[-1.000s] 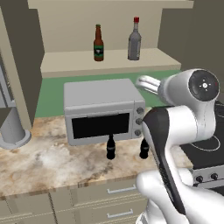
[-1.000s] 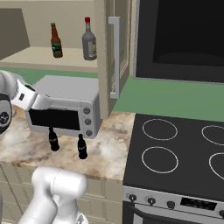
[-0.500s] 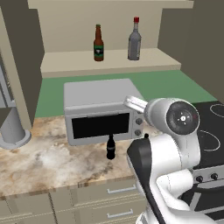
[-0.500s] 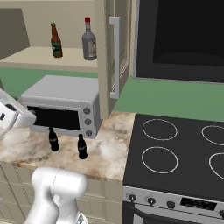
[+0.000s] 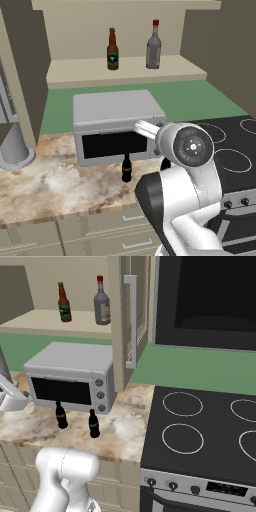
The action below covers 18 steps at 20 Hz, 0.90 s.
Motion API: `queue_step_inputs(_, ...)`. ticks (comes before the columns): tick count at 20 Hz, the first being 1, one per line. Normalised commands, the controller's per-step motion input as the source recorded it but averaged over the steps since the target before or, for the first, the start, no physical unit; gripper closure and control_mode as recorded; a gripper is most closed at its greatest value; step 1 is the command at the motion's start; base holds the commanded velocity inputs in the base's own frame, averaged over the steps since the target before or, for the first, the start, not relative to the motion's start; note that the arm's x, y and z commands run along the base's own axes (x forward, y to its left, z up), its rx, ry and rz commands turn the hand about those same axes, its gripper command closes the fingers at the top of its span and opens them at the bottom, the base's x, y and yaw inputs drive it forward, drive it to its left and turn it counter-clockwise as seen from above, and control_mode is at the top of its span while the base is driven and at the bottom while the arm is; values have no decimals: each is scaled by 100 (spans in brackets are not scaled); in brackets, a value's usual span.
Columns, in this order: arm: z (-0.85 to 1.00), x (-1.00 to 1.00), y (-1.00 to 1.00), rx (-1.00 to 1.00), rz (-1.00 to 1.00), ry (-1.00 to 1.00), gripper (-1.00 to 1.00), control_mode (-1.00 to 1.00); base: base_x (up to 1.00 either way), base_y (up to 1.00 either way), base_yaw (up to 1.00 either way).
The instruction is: Sort all alcoholic drinks to one cabinet, and non-alcoholic drinks to the other.
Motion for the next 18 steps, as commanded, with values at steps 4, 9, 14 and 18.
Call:
queue_step_inputs(4, -41, -21, 11, 0, 0, 0, -100, -100, 0, 0, 0)
queue_step_inputs(9, -47, -10, 10, 0, 0, 0, -100, -100, 0, 0, 0)
queue_step_inputs(14, -43, -2, 6, -3, 0, 0, -100, -100, 0, 0, 0)
queue_step_inputs(18, -40, 0, 0, -4, 0, 0, -100, -100, 0, 0, 0)
